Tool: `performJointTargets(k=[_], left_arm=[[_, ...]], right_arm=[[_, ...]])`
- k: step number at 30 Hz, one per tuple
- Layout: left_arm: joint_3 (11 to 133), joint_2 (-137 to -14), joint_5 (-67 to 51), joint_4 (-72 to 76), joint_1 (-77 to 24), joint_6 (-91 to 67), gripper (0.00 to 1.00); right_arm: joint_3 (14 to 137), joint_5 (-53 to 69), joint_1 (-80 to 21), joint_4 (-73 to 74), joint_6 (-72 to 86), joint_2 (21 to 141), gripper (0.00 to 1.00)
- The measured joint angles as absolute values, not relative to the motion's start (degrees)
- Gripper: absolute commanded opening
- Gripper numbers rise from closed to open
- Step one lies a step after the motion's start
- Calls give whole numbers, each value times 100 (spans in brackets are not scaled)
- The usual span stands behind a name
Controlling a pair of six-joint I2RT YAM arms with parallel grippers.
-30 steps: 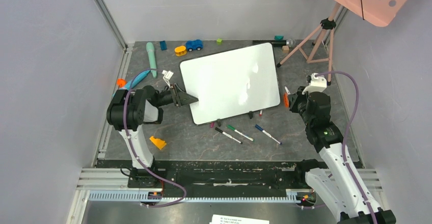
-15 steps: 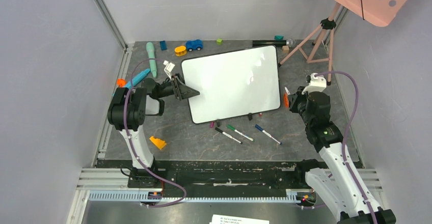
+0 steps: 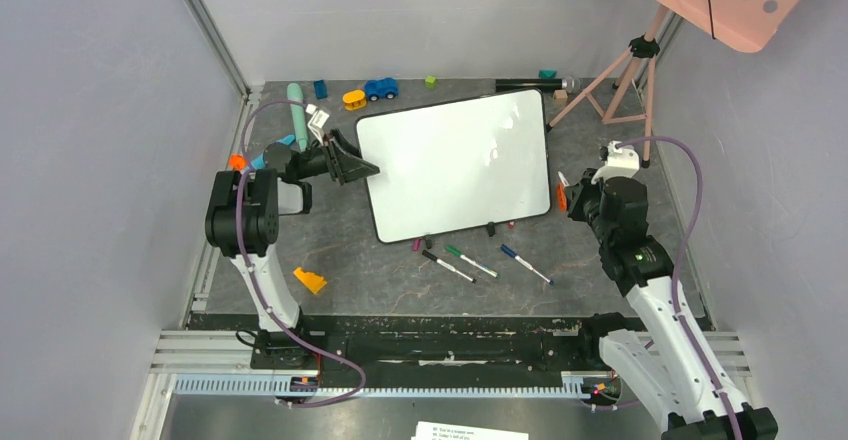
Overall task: Write a sentence on the whiteboard
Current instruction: Hold the whiteboard on the whiteboard stand.
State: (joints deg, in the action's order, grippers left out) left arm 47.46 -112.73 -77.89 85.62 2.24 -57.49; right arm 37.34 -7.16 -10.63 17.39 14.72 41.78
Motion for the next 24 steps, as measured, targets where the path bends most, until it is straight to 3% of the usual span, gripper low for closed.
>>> performJointTargets(k=[13, 18, 24], left_arm=[[5395, -11430, -7856, 8562, 255, -5548, 58], [5651, -11627, -7861, 8567, 279, -5544, 49], [6031, -11950, -7863, 8560, 336, -5631, 15]], right_arm=[[3739, -600, -1063, 1747, 1472, 4285, 0], [3780, -537, -1063, 1772, 1470, 4322, 0], [3830, -495, -1063, 1772, 1435, 4322, 0]])
